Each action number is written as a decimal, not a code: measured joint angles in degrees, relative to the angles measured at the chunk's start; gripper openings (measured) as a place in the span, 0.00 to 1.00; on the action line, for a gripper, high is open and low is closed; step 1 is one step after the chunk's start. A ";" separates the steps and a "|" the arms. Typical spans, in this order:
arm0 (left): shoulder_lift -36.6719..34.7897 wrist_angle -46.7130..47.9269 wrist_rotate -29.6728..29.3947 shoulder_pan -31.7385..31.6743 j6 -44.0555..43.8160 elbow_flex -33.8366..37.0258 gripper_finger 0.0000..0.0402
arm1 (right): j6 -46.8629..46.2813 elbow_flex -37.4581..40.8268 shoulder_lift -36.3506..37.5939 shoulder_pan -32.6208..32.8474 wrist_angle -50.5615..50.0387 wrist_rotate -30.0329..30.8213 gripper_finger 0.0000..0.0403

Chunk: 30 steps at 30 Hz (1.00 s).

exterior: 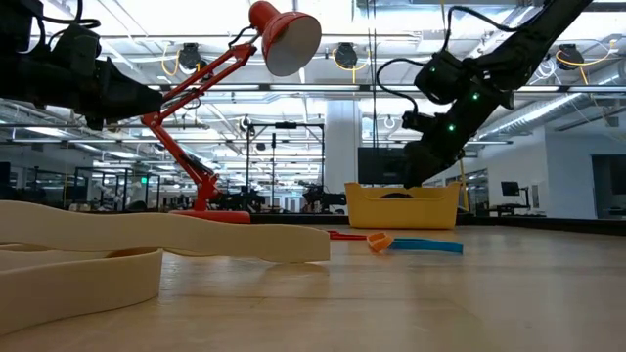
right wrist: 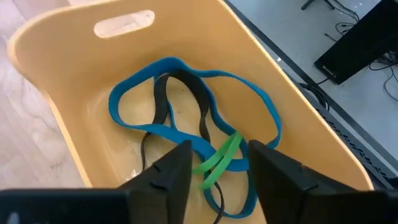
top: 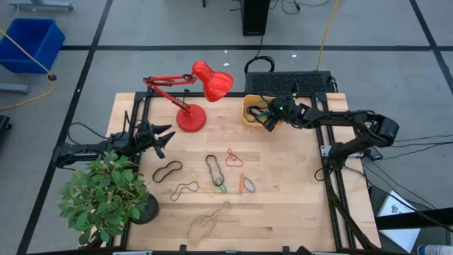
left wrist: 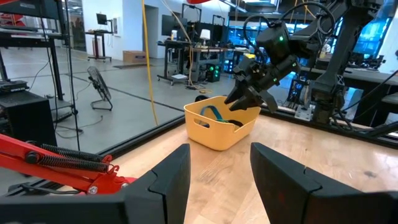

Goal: Pick and place rubber bands into bin
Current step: Put the blue rubber band into the yellow container

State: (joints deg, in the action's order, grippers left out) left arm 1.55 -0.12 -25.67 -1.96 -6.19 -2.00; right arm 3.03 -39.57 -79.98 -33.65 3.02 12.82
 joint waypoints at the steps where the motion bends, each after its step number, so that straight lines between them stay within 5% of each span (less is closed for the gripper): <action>1: 0.00 0.00 0.00 -0.01 -0.01 0.00 0.43 | -0.75 0.00 0.73 0.04 0.41 -1.07 0.41; 7: 0.02 -0.02 0.00 -0.02 -0.05 0.00 0.43 | 0.51 0.00 7.47 2.75 3.49 -10.95 0.45; 17: 0.02 -0.02 0.00 -0.01 -0.03 0.00 0.43 | 3.11 0.00 15.30 14.70 2.53 -14.62 0.45; 22: 0.01 -0.02 0.01 -0.02 -0.03 0.00 0.43 | 6.87 -0.02 13.48 25.72 0.28 -11.53 0.44; 30: 0.01 -0.02 0.02 -0.02 -0.01 0.00 0.43 | -1.58 0.00 4.54 38.22 -0.72 -6.60 0.41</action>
State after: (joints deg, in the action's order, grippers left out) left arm 1.56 -0.14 -25.65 -1.98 -6.20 -2.00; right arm 1.45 -39.57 -75.44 4.57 2.30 6.22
